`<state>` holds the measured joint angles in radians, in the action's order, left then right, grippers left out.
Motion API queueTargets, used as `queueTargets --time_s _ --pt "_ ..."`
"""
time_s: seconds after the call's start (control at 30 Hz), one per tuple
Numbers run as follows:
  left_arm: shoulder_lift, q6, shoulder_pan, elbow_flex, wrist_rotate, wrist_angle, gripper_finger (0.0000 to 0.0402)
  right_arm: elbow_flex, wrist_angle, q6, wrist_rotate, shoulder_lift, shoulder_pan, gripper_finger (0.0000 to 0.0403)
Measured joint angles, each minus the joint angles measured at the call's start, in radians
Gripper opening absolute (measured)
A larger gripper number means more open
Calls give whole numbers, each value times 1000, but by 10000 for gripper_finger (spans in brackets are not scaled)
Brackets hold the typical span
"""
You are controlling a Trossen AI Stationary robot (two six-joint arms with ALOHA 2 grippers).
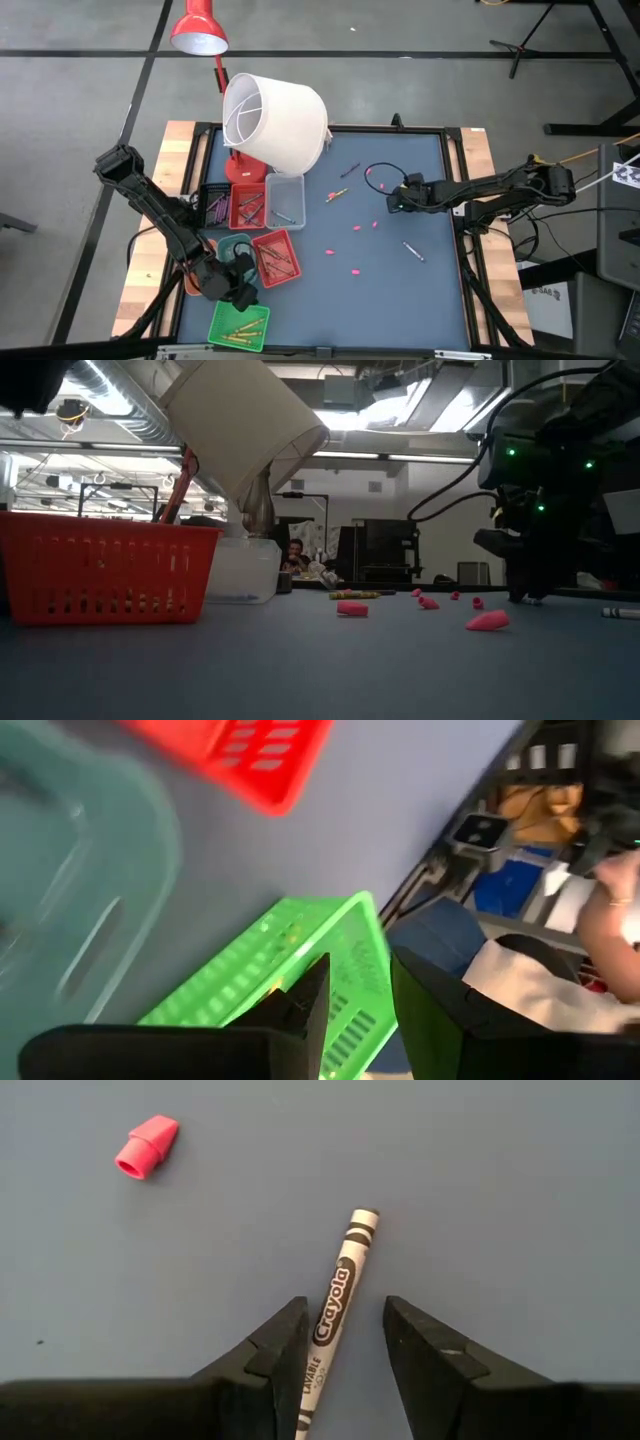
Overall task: Sort crayons
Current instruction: Put the gray crayon into the green bin
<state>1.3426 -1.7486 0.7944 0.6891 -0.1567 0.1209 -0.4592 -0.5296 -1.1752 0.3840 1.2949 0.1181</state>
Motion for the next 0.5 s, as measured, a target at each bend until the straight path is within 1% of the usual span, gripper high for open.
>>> queueTargets --time_s 0.07,0.2,0.3,0.5 --pt "0 56 0 0 -33 -29 94 1 4 1 -1 0 0 138" --pt "0 180 0 0 -142 -82 94 1 9 4 -3 0 0 128" --pt "0 249 0 0 -227 -101 94 1 10 5 -4 0 0 101" --pt "0 399 0 0 -348 -112 94 2 9 6 13 1 0 42"
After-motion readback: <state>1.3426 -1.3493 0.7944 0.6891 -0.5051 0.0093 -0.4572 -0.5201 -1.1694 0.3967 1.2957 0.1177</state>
